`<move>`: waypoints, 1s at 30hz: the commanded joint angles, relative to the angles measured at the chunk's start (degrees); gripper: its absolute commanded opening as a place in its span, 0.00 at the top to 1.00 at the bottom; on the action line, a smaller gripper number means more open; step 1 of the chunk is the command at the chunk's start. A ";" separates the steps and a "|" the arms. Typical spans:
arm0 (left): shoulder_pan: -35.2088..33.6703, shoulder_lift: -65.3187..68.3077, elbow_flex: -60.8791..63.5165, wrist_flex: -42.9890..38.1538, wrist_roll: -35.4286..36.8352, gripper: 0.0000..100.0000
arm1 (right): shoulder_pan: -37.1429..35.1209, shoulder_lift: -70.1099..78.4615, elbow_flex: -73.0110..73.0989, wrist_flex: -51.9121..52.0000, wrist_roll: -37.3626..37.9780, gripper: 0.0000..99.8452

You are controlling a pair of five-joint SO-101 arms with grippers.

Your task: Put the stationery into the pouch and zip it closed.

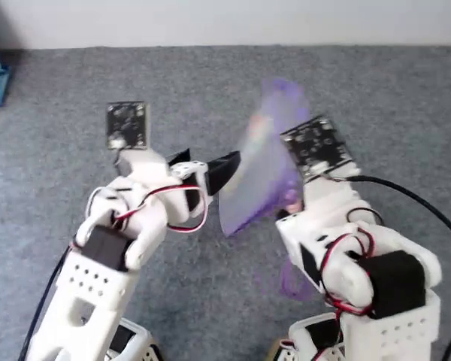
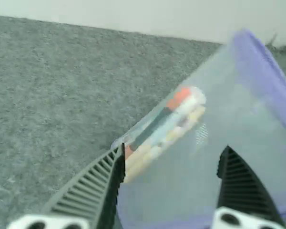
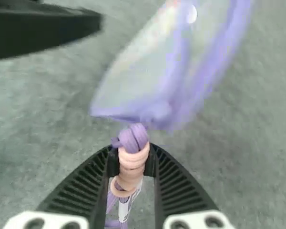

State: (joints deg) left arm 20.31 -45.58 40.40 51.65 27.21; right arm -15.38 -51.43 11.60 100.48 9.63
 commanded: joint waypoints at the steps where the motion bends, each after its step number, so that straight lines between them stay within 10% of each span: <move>1: 1.49 0.18 -6.90 5.98 0.62 0.70 | 3.47 -1.71 0.26 1.80 0.62 0.99; 10: 10.90 0.09 -14.73 28.48 0.35 0.70 | 3.74 -3.47 0.09 -4.00 8.18 0.99; 30: 3.43 0.18 -14.55 19.69 -7.38 0.70 | 3.38 -4.18 0.44 -13.14 16.35 0.99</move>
State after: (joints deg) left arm 25.85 -45.49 28.44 74.42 20.88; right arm -11.69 -54.77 12.31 88.79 25.36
